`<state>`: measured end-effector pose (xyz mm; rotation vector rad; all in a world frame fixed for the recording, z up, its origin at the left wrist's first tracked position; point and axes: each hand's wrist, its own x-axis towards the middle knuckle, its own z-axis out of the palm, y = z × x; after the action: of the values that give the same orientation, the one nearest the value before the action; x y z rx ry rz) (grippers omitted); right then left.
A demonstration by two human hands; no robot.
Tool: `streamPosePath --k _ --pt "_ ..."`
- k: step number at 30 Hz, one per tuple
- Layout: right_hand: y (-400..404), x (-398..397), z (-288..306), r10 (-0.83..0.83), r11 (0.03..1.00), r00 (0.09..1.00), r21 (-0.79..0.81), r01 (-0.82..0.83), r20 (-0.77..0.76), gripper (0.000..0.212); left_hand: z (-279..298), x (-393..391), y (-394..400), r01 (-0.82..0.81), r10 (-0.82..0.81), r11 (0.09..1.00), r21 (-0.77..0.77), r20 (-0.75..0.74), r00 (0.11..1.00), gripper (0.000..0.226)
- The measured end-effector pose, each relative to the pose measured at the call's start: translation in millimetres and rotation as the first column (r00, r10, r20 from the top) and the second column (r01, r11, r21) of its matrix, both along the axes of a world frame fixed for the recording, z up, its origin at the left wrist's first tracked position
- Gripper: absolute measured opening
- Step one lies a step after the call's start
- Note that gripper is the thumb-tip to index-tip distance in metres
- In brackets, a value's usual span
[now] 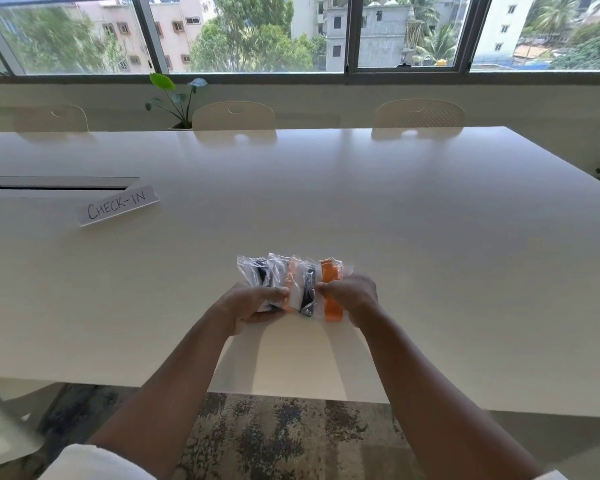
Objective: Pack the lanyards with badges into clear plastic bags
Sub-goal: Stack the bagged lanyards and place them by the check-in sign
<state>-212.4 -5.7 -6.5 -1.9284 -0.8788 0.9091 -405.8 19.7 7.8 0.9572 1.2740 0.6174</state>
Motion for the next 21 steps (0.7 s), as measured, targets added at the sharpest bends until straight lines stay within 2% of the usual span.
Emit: streamPosePath --k 2,5,10,14,18,21 --pt "2.9 -0.6 1.3 0.0 1.0 0.996 0.006 0.0 -0.09 0.027 -2.5 -2.5 0.7 -0.036 0.039 0.998 -0.049 0.066 0.997 0.028" --pt "6.2 -2.3 7.3 0.042 0.999 0.976 0.014 -0.04 -0.213 0.026 -5.0 -4.6 1.3 -0.06 0.068 0.996 -0.071 0.11 0.992 0.028" --pt "13.1 -2.2 23.8 0.184 0.983 0.884 0.083 -0.164 -0.43 0.024 -4.6 -11.7 5.0 -0.115 0.13 0.99 -0.08 0.211 0.969 0.019" --pt "26.4 -3.4 29.3 0.285 0.959 0.851 0.135 -0.251 -0.442 0.034 0.7 -21.2 9.6 -0.143 0.145 0.989 -0.026 0.255 0.956 0.025" --pt "46.4 -11.6 30.0 0.351 0.936 0.827 0.142 -0.321 -0.44 0.046 3.5 -32.0 13.0 -0.253 0.251 0.967 -0.031 0.292 0.923 0.019" --pt "65.4 -20.6 30.8 0.389 0.92 0.801 0.154 -0.36 -0.454 0.048 7.9 -42.7 18.9 -0.312 0.309 0.95 -0.035 0.273 0.911 0.016"
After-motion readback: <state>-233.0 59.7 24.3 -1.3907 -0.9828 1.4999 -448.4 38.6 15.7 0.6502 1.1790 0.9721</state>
